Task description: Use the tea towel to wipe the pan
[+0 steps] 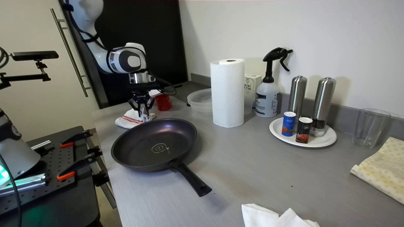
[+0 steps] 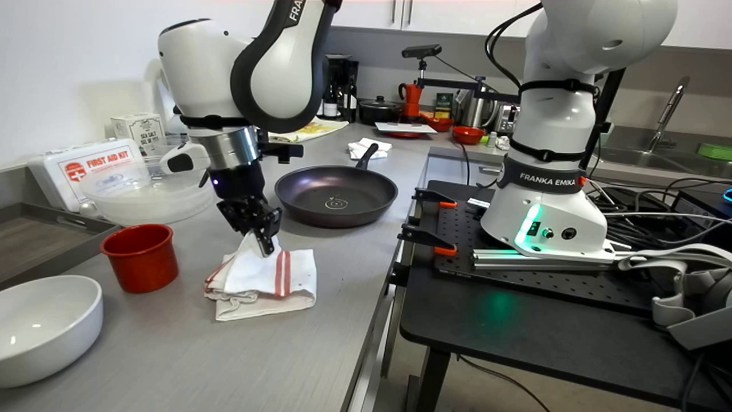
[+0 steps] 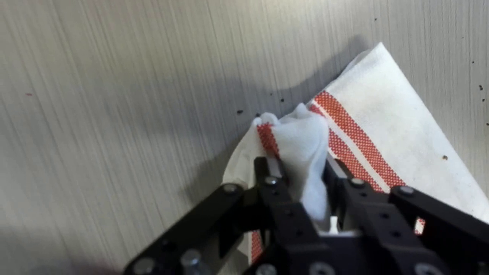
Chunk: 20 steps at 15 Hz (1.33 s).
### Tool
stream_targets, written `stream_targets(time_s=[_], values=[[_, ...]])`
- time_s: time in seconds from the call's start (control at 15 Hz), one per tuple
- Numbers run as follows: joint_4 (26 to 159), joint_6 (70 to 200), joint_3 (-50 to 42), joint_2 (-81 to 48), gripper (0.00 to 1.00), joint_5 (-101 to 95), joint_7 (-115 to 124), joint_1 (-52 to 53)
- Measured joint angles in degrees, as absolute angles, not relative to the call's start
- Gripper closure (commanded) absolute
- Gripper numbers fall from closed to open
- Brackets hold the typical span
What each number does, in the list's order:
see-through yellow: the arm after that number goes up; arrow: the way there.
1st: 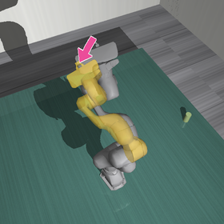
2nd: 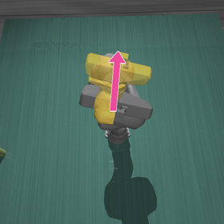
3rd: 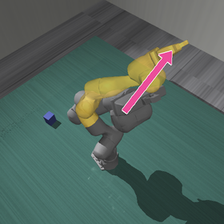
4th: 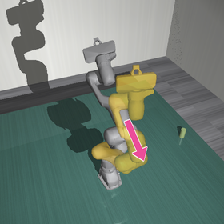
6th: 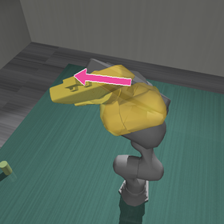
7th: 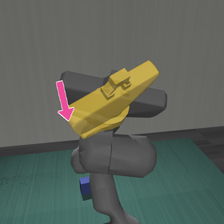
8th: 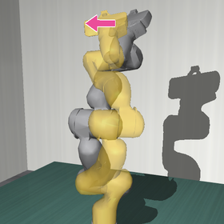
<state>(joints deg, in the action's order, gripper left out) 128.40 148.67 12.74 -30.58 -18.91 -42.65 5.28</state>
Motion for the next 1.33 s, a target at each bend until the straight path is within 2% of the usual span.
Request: stream_targets(time_s=[0.6,1.33], values=[[128.80,148.41,14.40,-28.87,0.97,-16.76,-42.85,4.02],[133.61,147.93,15.75,-10.99,0.97,0.72,-42.58,0.08]])
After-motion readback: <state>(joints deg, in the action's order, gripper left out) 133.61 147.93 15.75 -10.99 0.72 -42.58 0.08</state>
